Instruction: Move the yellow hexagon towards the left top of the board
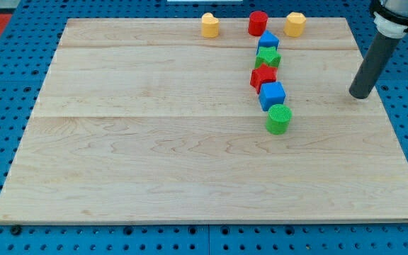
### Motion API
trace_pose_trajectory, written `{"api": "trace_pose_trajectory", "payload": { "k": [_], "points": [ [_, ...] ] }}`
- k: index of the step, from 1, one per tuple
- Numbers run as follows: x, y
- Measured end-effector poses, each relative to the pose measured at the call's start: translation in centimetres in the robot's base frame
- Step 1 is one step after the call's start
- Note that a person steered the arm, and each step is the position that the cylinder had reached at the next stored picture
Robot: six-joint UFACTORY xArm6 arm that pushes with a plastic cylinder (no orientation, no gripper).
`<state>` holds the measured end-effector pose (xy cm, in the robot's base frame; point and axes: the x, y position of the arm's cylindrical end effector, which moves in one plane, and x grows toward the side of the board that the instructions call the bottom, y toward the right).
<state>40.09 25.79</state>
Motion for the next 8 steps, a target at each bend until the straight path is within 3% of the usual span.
{"api": "trace_pose_trajectory", "payload": {
  "k": [4, 5, 7, 8],
  "points": [
    [0.0, 0.1],
    [-1.7, -1.7],
    [-13.7, 0.3],
    [-16.8, -2.5]
  ]
}}
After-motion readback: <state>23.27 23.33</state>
